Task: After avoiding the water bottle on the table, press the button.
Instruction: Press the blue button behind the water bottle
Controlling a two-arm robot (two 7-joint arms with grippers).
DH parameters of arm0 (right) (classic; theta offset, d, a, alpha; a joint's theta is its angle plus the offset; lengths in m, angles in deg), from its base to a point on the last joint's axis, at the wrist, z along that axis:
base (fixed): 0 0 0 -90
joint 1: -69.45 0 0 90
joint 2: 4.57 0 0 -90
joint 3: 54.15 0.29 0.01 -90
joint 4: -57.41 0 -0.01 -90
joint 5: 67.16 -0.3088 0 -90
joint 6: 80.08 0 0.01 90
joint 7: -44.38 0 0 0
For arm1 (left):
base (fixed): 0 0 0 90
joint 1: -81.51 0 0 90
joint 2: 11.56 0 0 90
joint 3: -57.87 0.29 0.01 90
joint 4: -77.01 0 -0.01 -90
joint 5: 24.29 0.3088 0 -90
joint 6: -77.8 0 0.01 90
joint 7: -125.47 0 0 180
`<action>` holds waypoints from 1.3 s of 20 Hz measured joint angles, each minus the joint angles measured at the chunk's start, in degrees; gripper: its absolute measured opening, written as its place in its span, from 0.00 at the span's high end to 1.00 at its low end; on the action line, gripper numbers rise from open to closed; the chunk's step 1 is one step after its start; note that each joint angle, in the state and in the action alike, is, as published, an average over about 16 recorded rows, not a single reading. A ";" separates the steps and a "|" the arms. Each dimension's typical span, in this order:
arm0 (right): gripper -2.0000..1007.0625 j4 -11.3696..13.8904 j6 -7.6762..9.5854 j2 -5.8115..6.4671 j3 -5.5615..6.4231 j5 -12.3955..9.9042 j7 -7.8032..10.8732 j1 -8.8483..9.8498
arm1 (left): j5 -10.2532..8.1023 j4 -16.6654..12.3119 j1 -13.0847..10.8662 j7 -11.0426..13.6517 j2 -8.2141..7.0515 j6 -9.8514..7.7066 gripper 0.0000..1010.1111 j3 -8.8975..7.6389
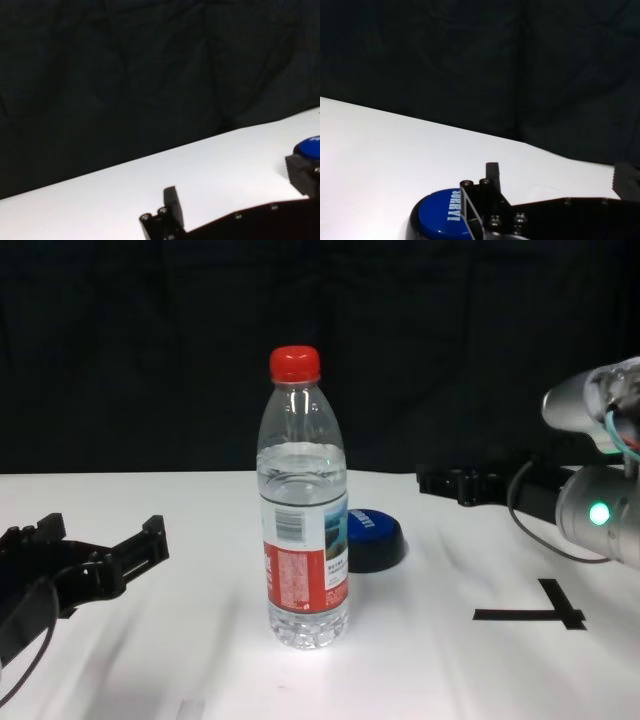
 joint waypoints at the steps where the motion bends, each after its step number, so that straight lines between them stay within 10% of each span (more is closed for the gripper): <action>1: 0.00 -0.43 0.00 -0.05 -0.04 0.05 0.03 -0.26 | 0.00 0.00 0.00 0.00 0.00 0.00 0.01 0.00; 26: 0.00 -8.80 -0.83 -1.38 -1.15 0.56 1.78 -5.83 | 0.00 0.00 0.00 0.00 0.00 0.00 0.01 0.00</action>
